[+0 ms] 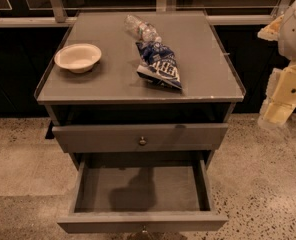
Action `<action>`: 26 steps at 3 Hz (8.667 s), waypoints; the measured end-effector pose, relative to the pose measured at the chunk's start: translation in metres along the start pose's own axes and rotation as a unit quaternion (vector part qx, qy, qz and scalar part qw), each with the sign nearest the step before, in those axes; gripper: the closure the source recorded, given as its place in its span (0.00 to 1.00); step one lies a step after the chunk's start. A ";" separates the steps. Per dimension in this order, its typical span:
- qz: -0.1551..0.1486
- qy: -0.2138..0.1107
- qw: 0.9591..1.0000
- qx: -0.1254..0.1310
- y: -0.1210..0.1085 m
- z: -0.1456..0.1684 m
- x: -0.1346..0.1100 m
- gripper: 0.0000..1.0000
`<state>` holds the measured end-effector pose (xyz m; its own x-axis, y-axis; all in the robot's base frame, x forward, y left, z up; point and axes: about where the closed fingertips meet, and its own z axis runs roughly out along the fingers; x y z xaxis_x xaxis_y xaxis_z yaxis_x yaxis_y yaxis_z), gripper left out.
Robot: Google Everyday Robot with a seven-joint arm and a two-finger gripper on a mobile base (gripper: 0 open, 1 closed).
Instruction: Place blue chip bag into middle drawer
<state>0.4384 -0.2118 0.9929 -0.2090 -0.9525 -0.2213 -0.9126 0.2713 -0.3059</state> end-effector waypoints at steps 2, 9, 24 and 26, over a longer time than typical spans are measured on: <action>-0.006 -0.016 1.000 -0.004 -0.002 0.007 -0.004 0.00; -0.121 -0.233 0.958 -0.118 -0.089 0.168 -0.139 0.00; 0.074 -0.332 0.931 -0.131 0.078 0.246 -0.058 1.00; 0.154 -0.311 0.922 -0.170 0.112 0.333 -0.002 1.00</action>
Offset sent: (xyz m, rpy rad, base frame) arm 0.0128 0.0070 -0.0169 0.0613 0.0115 0.0498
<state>0.4538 -0.1337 0.6512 -0.3306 -0.5462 -0.7696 -0.9235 0.3555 0.1443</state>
